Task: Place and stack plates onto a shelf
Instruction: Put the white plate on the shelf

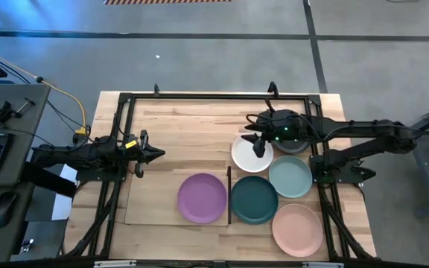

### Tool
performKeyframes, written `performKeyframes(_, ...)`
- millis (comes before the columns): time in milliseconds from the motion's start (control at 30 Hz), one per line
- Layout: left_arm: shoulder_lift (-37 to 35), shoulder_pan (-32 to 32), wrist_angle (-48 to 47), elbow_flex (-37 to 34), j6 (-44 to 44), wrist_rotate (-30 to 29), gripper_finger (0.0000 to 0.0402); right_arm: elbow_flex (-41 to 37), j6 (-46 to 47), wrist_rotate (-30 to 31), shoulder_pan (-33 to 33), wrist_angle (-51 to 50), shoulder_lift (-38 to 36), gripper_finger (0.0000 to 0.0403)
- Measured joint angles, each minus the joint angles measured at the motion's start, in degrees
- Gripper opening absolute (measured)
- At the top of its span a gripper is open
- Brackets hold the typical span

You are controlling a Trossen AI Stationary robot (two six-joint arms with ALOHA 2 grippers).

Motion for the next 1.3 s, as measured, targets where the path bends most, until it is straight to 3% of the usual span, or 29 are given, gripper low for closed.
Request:
performKeyframes(233, 0.00, 0.00, 0.02, -0.01, 0.00, 0.00, 0.0000, -0.22, -0.27, -0.11, 0.00, -0.84, -1.44, 0.0183)
performKeyframes(567, 0.00, -0.01, 0.08, 0.01, 0.00, -0.02, 0.0000, -2.98, 3.04, 0.70, 0.01, -6.26, -9.74, 0.0183)
performKeyframes(733, 0.00, -0.01, 0.31, -0.01, -0.04, -1.07, 0.0000, -14.79, 10.83, 1.49, 0.15, 3.30, -15.68, 0.0183)
performKeyframes(933, 0.00, 0.01, 0.85, -0.01, -4.62, -1.09, 0.0000, -26.31, 20.26, 1.26, 0.15, 24.00, -19.48, 0.0183)
performKeyframes(1033, 0.00, -0.01, 2.27, -0.01, -5.46, -1.16, 0.0000, -27.65, 19.43, 1.62, 0.15, 30.03, -19.67, 0.0183)
performKeyframes(1300, 0.00, -0.01, 3.66, -0.01, -5.52, -2.02, 0.0000, -27.10, 14.29, 1.64, 0.17, 31.28, -19.65, 0.0183)
